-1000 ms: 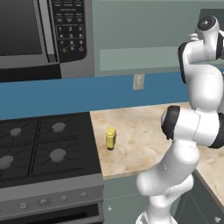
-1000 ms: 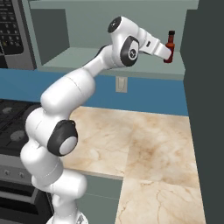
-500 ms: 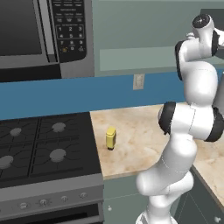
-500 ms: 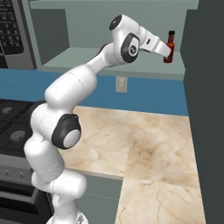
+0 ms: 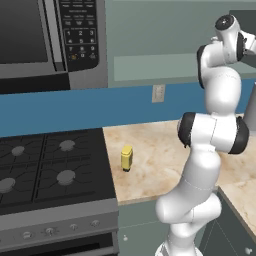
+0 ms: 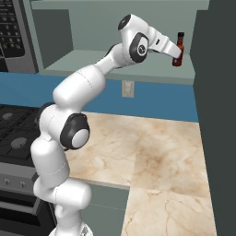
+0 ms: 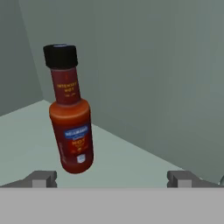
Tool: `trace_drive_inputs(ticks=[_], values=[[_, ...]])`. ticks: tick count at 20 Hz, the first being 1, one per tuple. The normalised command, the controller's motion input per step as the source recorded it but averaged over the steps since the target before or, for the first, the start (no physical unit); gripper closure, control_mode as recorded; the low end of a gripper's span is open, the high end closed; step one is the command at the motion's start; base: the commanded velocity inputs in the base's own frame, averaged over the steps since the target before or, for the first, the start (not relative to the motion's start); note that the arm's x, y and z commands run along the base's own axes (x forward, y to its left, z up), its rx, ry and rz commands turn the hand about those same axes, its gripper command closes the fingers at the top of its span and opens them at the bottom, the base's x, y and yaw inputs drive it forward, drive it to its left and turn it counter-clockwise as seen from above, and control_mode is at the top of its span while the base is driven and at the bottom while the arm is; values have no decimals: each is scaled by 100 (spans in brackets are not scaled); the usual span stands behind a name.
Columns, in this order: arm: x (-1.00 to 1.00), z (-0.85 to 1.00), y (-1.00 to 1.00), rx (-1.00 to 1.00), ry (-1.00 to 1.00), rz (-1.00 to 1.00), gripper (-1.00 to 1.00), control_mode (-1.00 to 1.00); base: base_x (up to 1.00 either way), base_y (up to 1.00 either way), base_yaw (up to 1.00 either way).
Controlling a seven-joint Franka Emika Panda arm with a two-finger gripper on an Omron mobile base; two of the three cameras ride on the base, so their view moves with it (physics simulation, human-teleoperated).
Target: Take 2 condiments from the cabinet and move them on the counter near the stove.Make sure the condiments are lined up with each other, next to each other.
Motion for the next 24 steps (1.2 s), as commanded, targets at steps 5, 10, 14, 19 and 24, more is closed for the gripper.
trace_drive_inputs(ticks=[5, 10, 14, 19, 24], values=[[20, 0, -9, 0, 0, -3, -100, -100, 0, 0, 0], [27, 0, -2, 0, 0, -2, -100, -100, 0, 0, 0], [25, 0, -6, 0, 5, -1, -100, -100, 0, 0, 0], [17, 0, -13, 0, 3, 0, -100, -100, 0, 0, 0], [19, 0, -11, 0, 2, -1, -100, -100, 0, 0, 0]])
